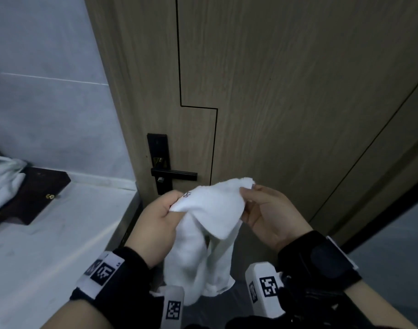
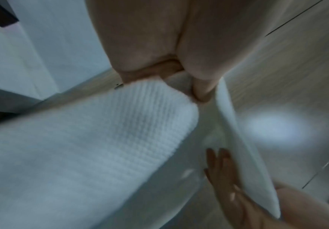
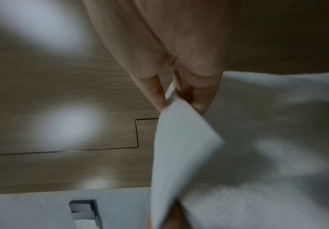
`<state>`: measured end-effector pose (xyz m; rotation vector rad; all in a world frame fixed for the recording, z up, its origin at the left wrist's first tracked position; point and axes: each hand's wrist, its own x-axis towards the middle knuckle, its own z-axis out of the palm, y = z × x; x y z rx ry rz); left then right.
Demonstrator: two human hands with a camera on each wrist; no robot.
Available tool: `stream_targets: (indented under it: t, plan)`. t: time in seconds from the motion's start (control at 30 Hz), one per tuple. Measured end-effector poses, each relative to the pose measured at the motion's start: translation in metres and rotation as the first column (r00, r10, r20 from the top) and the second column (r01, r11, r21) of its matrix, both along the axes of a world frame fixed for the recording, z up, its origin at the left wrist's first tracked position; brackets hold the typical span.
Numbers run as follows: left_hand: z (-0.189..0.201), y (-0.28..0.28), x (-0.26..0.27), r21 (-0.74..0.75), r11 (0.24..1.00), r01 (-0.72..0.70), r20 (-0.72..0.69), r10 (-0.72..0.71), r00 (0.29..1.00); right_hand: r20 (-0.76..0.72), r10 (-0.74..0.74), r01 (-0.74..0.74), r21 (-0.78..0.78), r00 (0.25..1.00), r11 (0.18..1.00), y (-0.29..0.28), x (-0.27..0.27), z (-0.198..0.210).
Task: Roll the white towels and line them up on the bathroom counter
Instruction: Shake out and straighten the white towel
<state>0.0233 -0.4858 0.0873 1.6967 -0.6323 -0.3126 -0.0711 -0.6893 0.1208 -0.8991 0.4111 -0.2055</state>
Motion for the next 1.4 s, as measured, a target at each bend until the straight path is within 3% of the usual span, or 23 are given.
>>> stream_targets:
  t: [0.13,0.3,0.4,0.57,0.67,0.8,0.9,1.07,1.13,1.23,1.3,1.4]
  plan:
    - [0.009,-0.008,0.007,0.083,0.997,0.011,0.073,-0.017,0.997,-0.061,0.011,-0.015,-0.067,0.998,0.998,0.009,0.0,-0.011]
    - [0.019,-0.009,0.007,0.076,0.996,0.046,0.046,-0.05,0.998,-0.029,0.243,-0.241,-0.277,0.97,0.93,0.027,-0.003,-0.018]
    - [0.023,-0.004,0.009,0.059,0.998,0.025,0.057,-0.029,0.998,-0.006,0.165,-0.15,-0.45,0.986,0.88,0.028,-0.003,-0.021]
    - [0.021,0.005,0.009,0.062,0.998,0.013,0.0,-0.013,1.0,0.08,-0.01,0.041,-0.397,0.997,0.917,0.024,0.003,-0.016]
    - [0.018,0.013,0.007,0.163,0.987,-0.001,0.011,-0.001,1.0,0.119,-0.056,0.1,-0.405,0.991,0.909,0.021,0.006,-0.01]
    - [0.008,0.028,0.012,0.397,0.915,-0.068,0.158,0.004,0.987,0.157,-0.098,0.152,-0.385,0.983,0.91,0.022,0.01,-0.003]
    - [0.0,0.036,0.019,0.563,0.818,-0.12,0.237,-0.02,0.971,0.149,-0.143,0.185,-0.326,0.979,0.927,0.019,0.011,0.001]
    - [-0.015,0.034,0.028,0.77,0.633,-0.075,0.19,-0.116,0.975,0.133,-0.178,0.208,-0.276,0.975,0.938,0.013,0.011,0.007]
    - [-0.017,0.032,0.032,0.747,0.66,-0.074,0.157,-0.067,0.985,0.11,-0.186,0.21,-0.276,0.976,0.938,0.012,0.011,0.008]
    - [-0.015,0.028,0.036,0.636,0.767,-0.084,0.044,0.073,0.996,0.021,-0.237,0.229,-0.347,0.971,0.909,0.008,0.013,0.004]
    - [-0.012,0.026,0.035,0.522,0.852,-0.037,-0.117,0.115,0.986,-0.055,-0.269,0.222,-0.421,0.962,0.88,0.003,0.013,-0.003]
    - [-0.005,0.021,0.03,0.298,0.954,0.035,-0.387,0.087,0.918,-0.166,-0.288,0.17,-0.504,0.943,0.847,0.002,0.013,-0.013]
